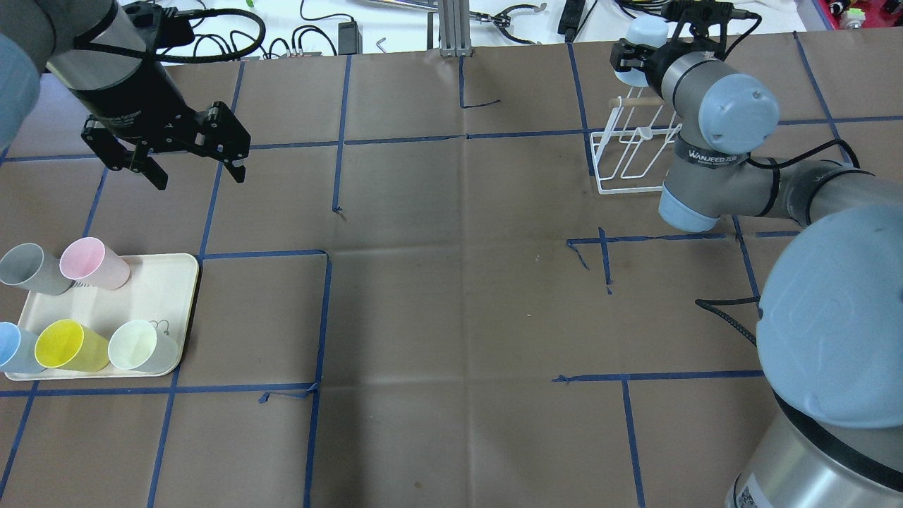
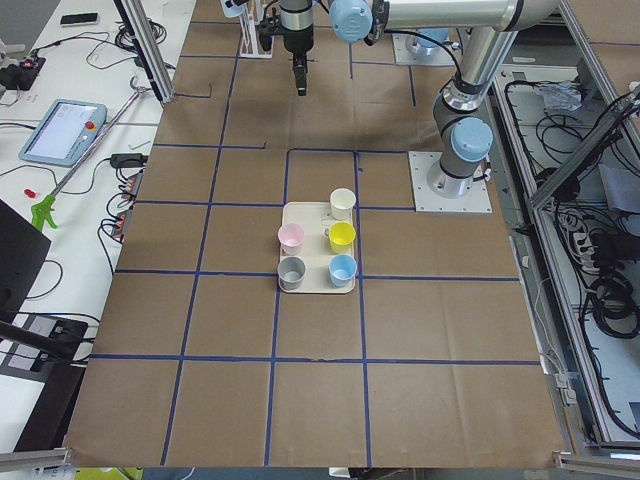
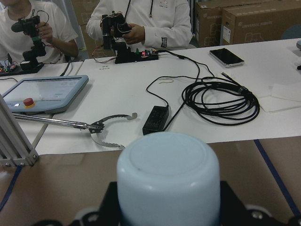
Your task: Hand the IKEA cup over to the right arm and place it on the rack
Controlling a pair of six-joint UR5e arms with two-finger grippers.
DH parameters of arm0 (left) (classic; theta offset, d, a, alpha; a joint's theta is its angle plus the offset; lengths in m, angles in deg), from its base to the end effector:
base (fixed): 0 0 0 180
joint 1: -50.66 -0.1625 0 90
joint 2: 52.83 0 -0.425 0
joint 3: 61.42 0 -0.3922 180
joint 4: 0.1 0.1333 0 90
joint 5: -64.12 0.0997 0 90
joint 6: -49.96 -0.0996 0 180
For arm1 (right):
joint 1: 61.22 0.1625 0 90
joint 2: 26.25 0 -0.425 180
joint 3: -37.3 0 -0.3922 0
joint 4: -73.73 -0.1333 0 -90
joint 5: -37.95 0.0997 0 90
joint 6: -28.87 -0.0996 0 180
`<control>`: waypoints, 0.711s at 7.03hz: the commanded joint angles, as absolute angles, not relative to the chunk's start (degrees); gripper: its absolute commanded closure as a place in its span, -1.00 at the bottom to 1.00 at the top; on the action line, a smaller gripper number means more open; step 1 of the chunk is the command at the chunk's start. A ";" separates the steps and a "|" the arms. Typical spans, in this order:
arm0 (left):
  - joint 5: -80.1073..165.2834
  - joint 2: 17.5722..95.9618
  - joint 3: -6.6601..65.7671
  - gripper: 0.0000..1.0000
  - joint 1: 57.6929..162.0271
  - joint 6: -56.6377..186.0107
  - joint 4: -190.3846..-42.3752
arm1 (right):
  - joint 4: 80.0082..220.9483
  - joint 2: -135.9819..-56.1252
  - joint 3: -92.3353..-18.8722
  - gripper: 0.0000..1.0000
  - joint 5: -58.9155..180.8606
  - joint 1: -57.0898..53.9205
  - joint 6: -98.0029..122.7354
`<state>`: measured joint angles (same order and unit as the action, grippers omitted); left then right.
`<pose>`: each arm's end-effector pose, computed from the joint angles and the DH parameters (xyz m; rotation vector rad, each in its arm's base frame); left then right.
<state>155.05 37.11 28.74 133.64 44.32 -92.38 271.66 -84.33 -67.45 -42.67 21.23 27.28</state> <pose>-0.0711 -0.4997 0.4832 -0.0372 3.1291 0.0674 0.0657 -0.6421 0.2781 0.0819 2.6233 -1.5613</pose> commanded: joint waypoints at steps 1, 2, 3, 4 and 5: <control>156.92 34.64 32.16 -0.98 127.26 38.03 -92.47 | 271.75 -84.34 -69.74 0.46 -42.73 21.23 27.20; 157.80 31.67 36.19 -0.98 124.00 33.57 -92.47 | 271.75 -84.52 -69.49 -0.60 -42.47 21.23 26.85; 158.94 28.50 40.06 -0.98 120.66 30.48 -92.21 | 271.58 -84.52 -69.22 -0.99 -42.56 21.23 26.58; 159.04 25.95 43.58 -0.98 116.71 26.01 -91.77 | 271.49 -84.60 -69.13 -0.99 -42.47 21.23 26.58; 159.04 24.79 46.05 -0.97 112.93 21.79 -90.81 | 271.49 -84.69 -69.05 -1.00 -42.56 21.23 26.67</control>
